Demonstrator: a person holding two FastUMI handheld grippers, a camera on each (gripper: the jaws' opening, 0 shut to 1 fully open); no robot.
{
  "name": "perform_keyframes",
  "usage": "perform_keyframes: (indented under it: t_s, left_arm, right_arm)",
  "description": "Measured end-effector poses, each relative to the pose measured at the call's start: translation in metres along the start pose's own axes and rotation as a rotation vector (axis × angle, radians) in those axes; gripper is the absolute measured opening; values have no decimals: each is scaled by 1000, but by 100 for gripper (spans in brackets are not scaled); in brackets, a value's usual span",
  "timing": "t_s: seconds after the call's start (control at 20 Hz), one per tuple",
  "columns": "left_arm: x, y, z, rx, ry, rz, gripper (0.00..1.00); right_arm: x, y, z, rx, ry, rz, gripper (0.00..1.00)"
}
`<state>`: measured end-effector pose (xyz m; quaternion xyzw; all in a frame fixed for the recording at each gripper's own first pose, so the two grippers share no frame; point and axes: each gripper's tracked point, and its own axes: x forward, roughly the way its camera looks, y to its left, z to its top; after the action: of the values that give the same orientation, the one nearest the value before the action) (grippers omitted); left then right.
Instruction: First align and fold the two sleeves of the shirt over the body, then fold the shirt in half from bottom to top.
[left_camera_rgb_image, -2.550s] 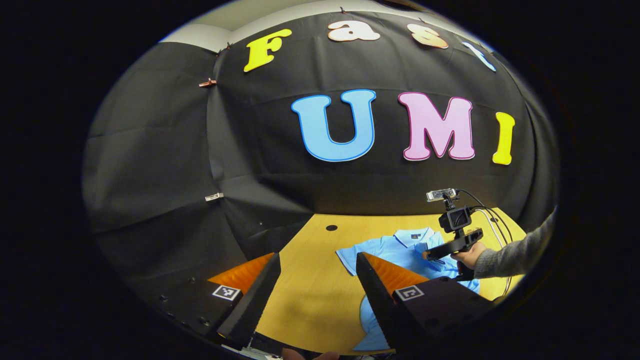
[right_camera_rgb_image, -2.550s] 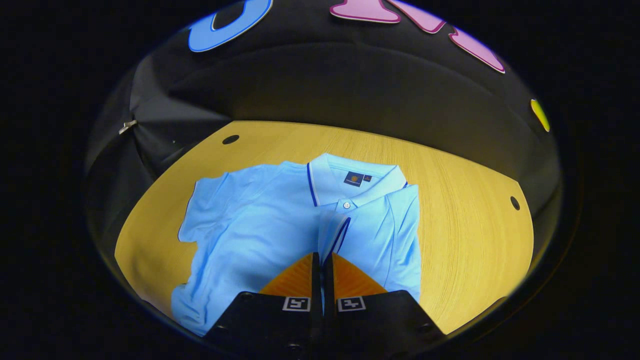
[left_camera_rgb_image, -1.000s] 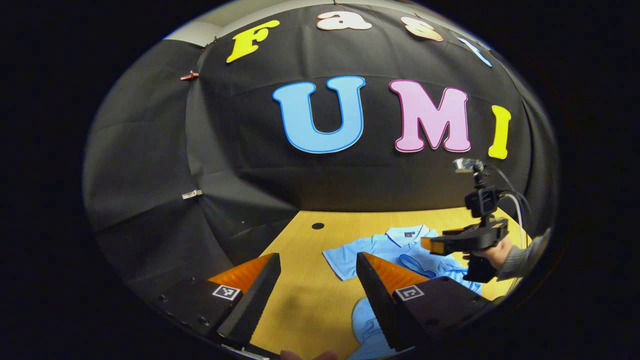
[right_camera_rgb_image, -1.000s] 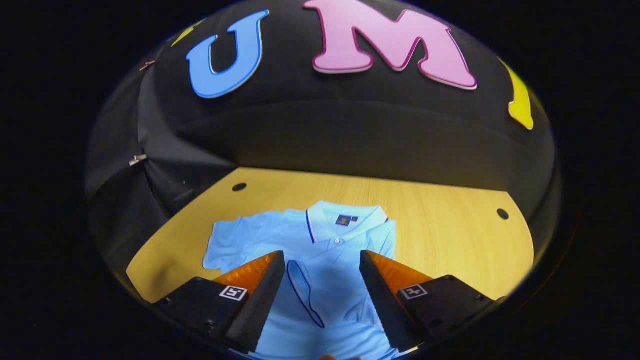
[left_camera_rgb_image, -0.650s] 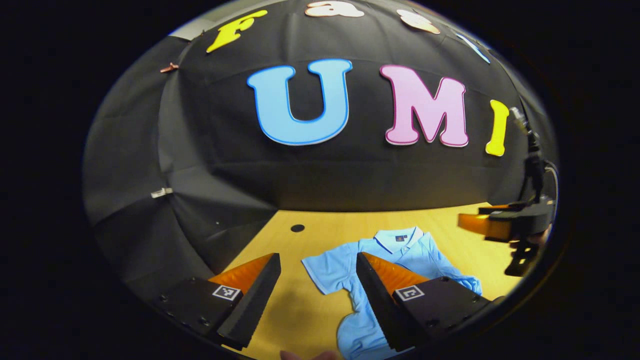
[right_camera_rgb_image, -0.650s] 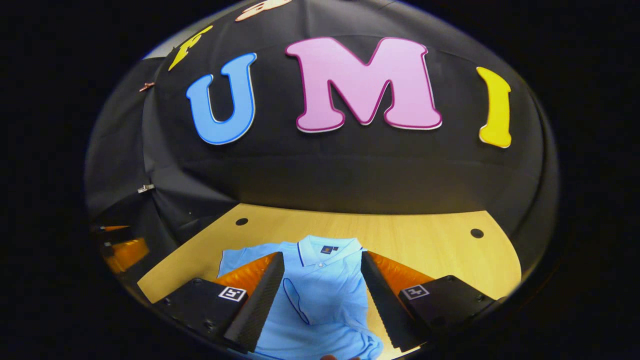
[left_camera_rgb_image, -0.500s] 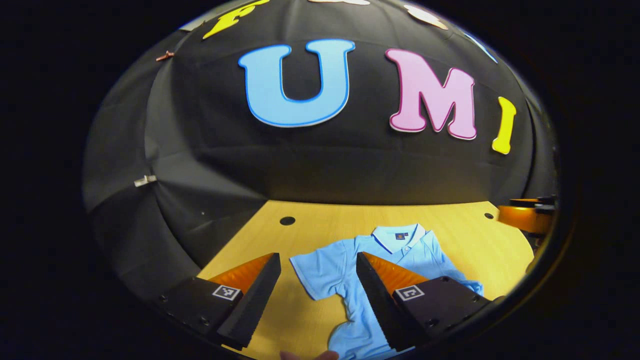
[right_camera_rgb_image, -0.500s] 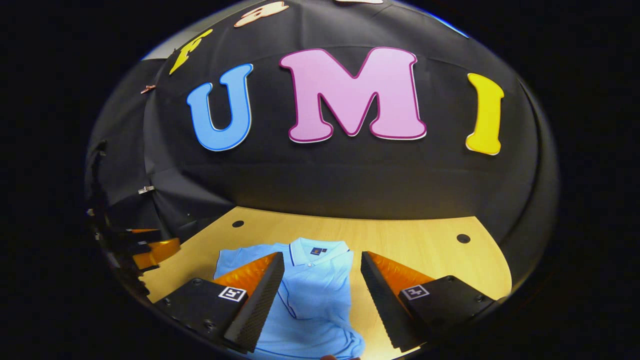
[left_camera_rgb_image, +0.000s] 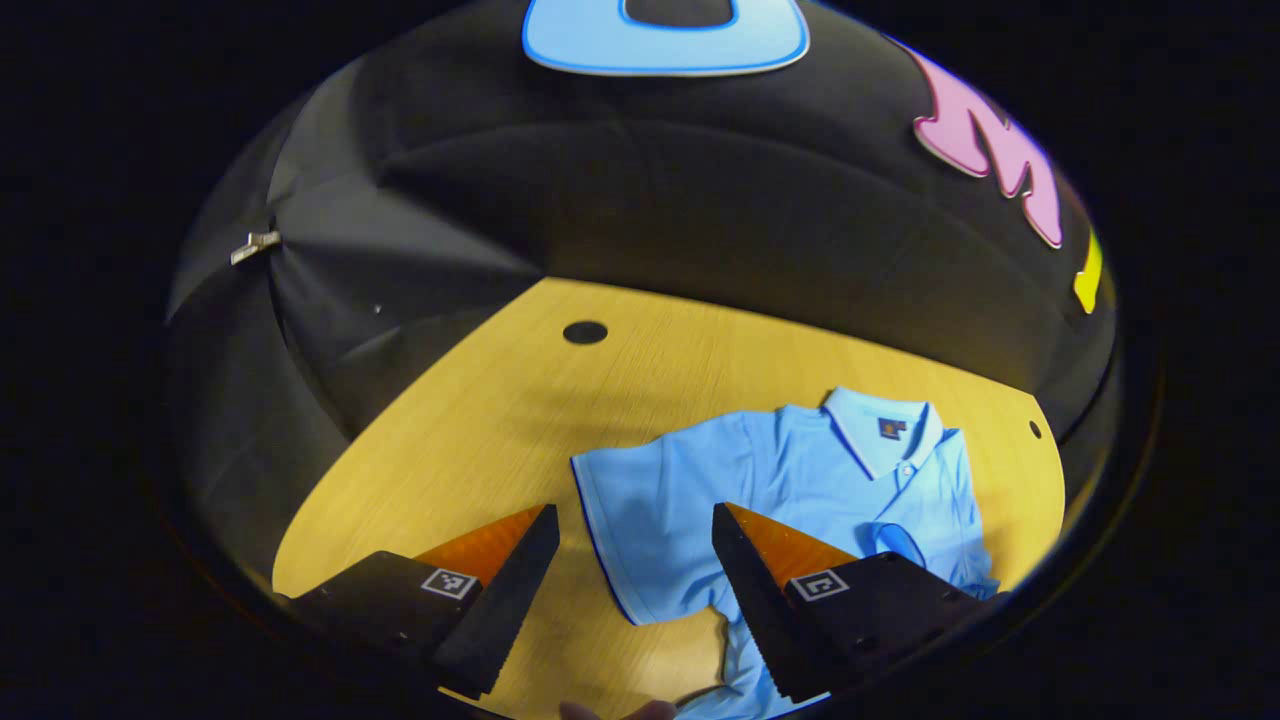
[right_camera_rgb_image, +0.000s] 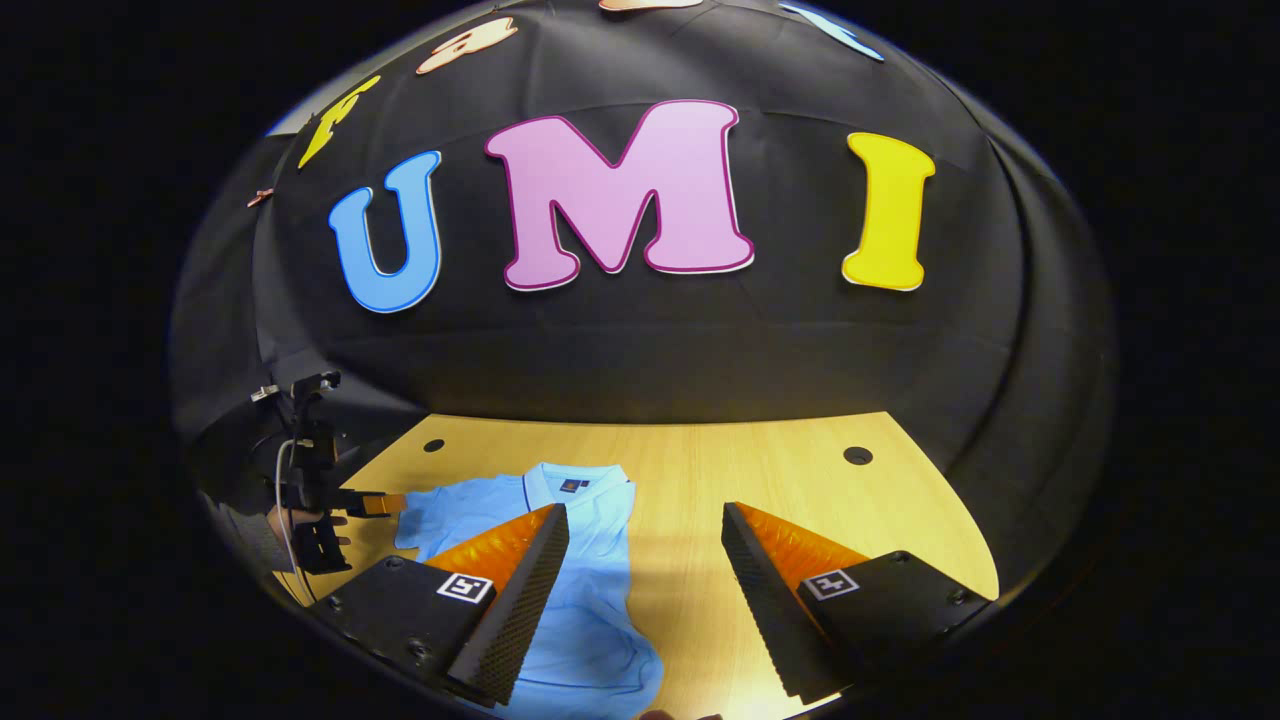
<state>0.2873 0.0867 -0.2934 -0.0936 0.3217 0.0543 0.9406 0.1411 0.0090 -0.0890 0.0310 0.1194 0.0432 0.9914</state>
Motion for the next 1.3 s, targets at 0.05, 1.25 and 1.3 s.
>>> perform_keyframes:
  t_s: [0.05, 1.25, 1.3]
  left_arm:
    - [8, 4, -5, -9, 21, 15, 98]
    - [41, -3, -27, -34, 153, 39, 8]
    - [40, -6, -27, -50, 152, 15, 6]
  right_arm:
    - [-2, -5, -2, 4, 4, -8, 96]
    - [-21, -42, -20, 46, 42, -70, 96]
    - [-22, -43, -21, 46, 42, -72, 96]
